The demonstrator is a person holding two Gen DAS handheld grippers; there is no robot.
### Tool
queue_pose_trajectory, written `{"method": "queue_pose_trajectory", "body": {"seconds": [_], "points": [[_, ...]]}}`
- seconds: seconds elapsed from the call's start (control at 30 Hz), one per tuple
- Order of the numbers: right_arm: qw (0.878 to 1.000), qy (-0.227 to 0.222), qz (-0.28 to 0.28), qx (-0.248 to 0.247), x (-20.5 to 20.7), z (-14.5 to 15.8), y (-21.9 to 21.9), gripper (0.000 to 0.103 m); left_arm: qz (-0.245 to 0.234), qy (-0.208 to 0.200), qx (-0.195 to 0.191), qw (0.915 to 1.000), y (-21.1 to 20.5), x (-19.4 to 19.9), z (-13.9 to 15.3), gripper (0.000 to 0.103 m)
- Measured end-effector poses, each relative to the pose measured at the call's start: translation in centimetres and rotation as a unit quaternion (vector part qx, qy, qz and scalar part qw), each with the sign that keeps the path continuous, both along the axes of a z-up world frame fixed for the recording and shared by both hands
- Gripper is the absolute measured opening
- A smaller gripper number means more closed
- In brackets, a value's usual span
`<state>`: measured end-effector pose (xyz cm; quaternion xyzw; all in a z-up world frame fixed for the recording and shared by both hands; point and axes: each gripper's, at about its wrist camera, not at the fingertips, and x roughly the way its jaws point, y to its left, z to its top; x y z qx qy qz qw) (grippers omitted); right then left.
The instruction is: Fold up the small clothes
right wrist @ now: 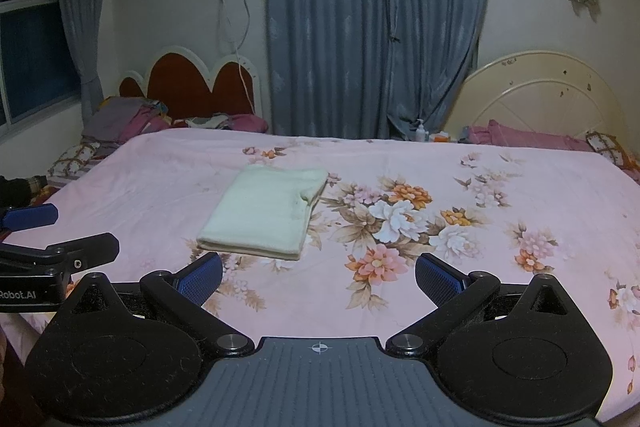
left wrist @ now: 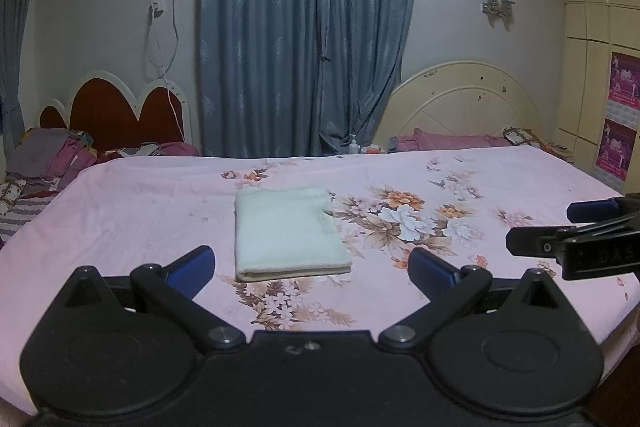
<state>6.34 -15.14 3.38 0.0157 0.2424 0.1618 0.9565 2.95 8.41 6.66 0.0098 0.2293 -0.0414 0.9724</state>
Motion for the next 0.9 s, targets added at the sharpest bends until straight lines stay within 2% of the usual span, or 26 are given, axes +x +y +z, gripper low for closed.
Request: {"method": "queue_pose_trajectory", "body": {"seconds": [0.6, 0.9], "points": [[1.0, -0.001, 0.01, -0.005, 0.13, -0.17, -0.31, 0.101, 0.01, -0.004, -0.005, 0.9999, 0.29, 0.25, 0.2, 0.102], [1.0, -0.003, 0.012, -0.006, 0.28, -0.37, -0.47, 0.101, -0.001, -0.003, -0.006, 1.0, -0.13, 0.15, 0.07, 0.102]]}}
